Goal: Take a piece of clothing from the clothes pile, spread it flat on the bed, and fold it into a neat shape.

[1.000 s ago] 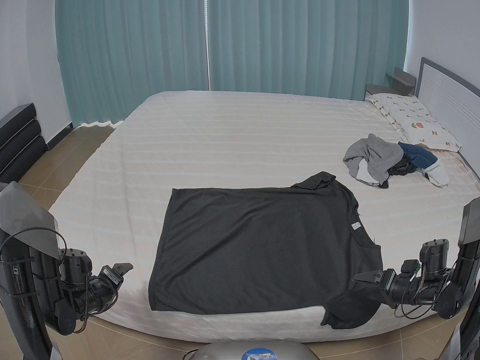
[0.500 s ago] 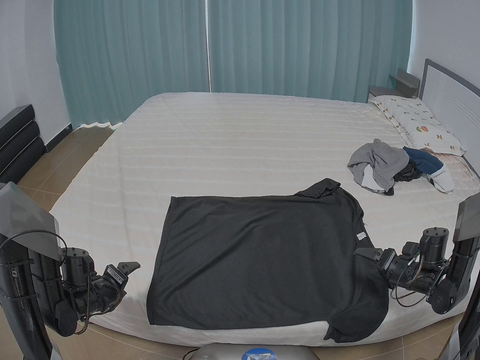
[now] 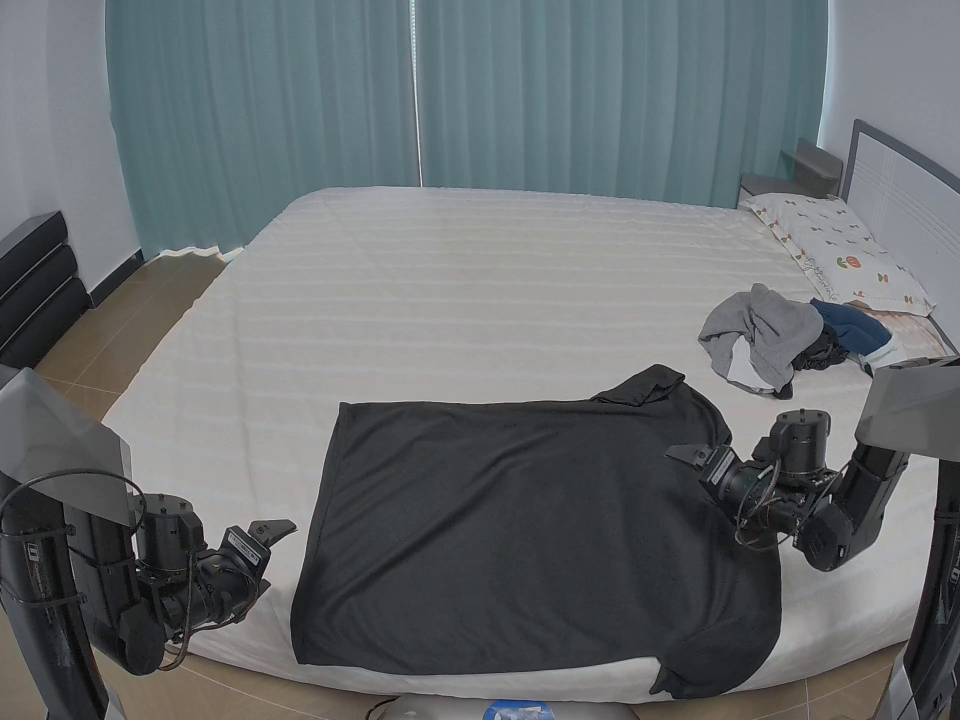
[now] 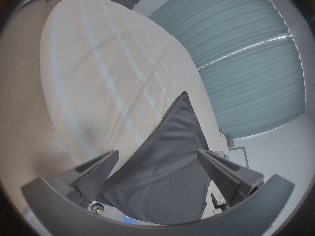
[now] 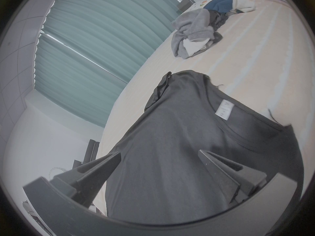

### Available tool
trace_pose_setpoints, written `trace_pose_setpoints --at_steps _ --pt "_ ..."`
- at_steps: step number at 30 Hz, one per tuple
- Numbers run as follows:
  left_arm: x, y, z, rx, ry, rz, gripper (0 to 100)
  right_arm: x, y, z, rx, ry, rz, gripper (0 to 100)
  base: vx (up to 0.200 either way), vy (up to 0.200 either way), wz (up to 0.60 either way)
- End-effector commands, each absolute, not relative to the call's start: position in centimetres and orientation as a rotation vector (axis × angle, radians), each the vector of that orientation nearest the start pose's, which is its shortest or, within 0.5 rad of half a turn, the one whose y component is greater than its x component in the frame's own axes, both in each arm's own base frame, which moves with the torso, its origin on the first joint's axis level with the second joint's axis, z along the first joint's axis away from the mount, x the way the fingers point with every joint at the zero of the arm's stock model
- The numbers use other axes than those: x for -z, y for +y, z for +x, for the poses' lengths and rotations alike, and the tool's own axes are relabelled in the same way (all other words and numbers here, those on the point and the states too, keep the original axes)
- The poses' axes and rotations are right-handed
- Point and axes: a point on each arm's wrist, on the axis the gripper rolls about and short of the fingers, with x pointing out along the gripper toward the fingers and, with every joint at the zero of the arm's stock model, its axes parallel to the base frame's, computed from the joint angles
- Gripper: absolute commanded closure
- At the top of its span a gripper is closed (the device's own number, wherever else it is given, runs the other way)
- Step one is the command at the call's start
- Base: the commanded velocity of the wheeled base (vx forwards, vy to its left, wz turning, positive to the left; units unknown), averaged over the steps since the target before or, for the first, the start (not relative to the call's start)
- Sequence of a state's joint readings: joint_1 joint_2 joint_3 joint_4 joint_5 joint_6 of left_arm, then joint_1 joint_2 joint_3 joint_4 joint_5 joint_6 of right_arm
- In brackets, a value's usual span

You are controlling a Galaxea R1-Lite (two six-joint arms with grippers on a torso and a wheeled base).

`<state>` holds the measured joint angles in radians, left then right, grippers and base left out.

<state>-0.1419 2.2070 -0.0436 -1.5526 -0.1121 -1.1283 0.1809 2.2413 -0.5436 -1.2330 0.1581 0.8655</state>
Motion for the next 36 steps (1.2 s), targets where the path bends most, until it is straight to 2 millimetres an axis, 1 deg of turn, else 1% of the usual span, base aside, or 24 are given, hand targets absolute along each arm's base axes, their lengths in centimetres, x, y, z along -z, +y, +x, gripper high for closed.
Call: trace_pose_setpoints --at_steps 1,2,3,8,11,12,13,14,16,17,18,19,21,26,29,32,36 --pt "0.3 -3.7 22.6 -0.112 0.67 -1.083 0 -2.0 7.4 36.5 -0.131 0.537 0.837 0 0.2 0.0 0.0" --pt "0.3 -3.7 22.6 -0.112 0.67 -1.083 0 -2.1 7.4 36.7 -0.13 0.535 0.837 0 0.0 0.0 0.0" --pt "0.3 -3.7 22.6 -0.113 0.672 -1.082 0 -2.4 7.4 37.8 -0.13 0.528 0.838 0 0.0 0.0 0.0" --pt "0.4 -3.7 22.5 -0.117 0.675 -1.083 0 -2.9 7.9 40.8 -0.087 0.53 0.824 0 0.0 0.0 0.0" --pt "0.4 -3.7 22.6 -0.116 0.673 -1.083 0 -2.6 8.3 42.7 -0.081 0.538 0.81 0 0.0 0.0 0.0" --pt "0.4 -3.7 22.6 -0.115 0.672 -1.083 0 -2.5 8.5 43.7 -0.077 0.548 0.797 0 0.0 0.0 0.0" --pt "0.4 -3.7 22.6 -0.115 0.672 -1.083 0 -2.5 8.5 43.8 -0.077 0.548 0.795 0 0.0 0.0 0.0" --pt "0.5 -3.7 22.7 -0.116 0.673 -1.082 0 -2.7 8.6 44.7 -0.074 0.555 0.789 0 0.0 0.0 0.0" --pt "0.5 -3.7 22.7 -0.115 0.675 -1.081 0 -2.7 8.6 45.0 -0.072 0.56 0.788 0 0.0 0.0 0.0" --pt "0.5 -3.8 22.7 -0.116 0.673 -1.081 0 -3.2 9.0 46.5 -0.069 0.569 0.785 0 0.0 0.0 0.0" --pt "0.5 -3.8 22.7 -0.116 0.673 -1.081 0 -3.3 9.0 46.7 -0.069 0.569 0.785 0 0.0 0.0 0.0" --pt "0.5 -3.8 22.7 -0.114 0.674 -1.08 0 -3.3 9.2 47.7 -0.066 0.576 0.784 0 0.0 0.0 0.0" --pt "0.5 -3.8 22.7 -0.116 0.671 -1.08 0 -3.2 9.4 48.7 -0.054 0.601 0.781 0 0.0 0.0 0.0" --pt "0.5 -3.8 22.8 -0.117 0.67 -1.079 0 -2.1 9.1 49.8 -0.028 0.639 0.775 0 0.0 0.0 0.0" --pt "0.6 -4.0 22.8 -0.113 0.676 -1.074 0 -1.7 8.2 50.6 -0.017 0.634 0.782 0 0.0 0.0 0.0" --pt "0.7 -4.0 22.8 -0.114 0.677 -1.072 0 -1.0 7.7 51.0 0.007 0.65 0.782 0 0.0 0.0 0.0" --pt "0.8 -4.0 22.8 -0.116 0.68 -1.071 0 -1.1 7.1 51.4 0.022 0.653 0.785 0 0.0 0.0 0.0"
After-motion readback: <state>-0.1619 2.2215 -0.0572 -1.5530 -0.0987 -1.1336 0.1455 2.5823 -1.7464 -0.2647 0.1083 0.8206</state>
